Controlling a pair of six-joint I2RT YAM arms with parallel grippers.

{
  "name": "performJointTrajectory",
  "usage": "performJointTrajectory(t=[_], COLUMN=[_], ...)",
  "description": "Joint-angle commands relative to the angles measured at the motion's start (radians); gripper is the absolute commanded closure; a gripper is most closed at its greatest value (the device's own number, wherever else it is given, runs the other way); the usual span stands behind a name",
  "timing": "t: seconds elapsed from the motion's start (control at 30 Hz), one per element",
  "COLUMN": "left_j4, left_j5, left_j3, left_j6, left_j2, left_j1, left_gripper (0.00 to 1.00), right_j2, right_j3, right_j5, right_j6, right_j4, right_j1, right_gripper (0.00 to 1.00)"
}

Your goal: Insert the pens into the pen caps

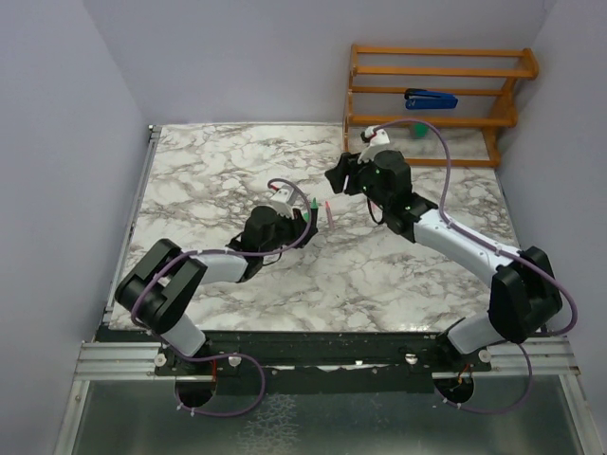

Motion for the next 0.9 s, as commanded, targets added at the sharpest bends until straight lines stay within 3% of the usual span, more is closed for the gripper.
performJointTrajectory(t=[0.0,0.13,0.3,0.4,0.6,0.7,0.87], left_j4=[-0.020,-0.163,-0.432,-0.488,-0.487,-0.470,-0.475], left_j5=[-0.044,-0.146,-0.345,-0.388,-0.360,-0.373,-0.418], left_j3=[-0.078,-0.089,-0.065,-0.080,-0.163,-0.201,-0.216], left_j6=[0.007,0.055,0.173,0.161,0.139,0.125,0.118], left_j2=[-0.111,-0.249,-0.467,-0.592,-0.751,-0.788,-0.819], left_j1=[-0.002,-0.018,-0.029,-0.035,-0.034,-0.034,-0.035], left_gripper=[1.00,1.00,1.00,1.00,1.00,1.00,1.00], right_j2=[-0.025,0.035,0.143,0.149,0.197,0.264,0.305], right_j3=[0.004,0.110,0.296,0.307,0.391,0.470,0.413], right_j5=[0.124,0.097,0.121,0.181,0.248,0.121,-0.073], right_j6=[0.083,0.178,0.411,0.390,0.152,-0.063,-0.478], right_j4=[-0.031,-0.142,-0.396,-0.400,-0.467,-0.525,-0.442], right_j1=[-0.027,-0.029,-0.029,-0.029,-0.029,-0.028,-0.029], right_gripper=[0.41,0.41,0.44,0.44,0.44,0.44,0.43])
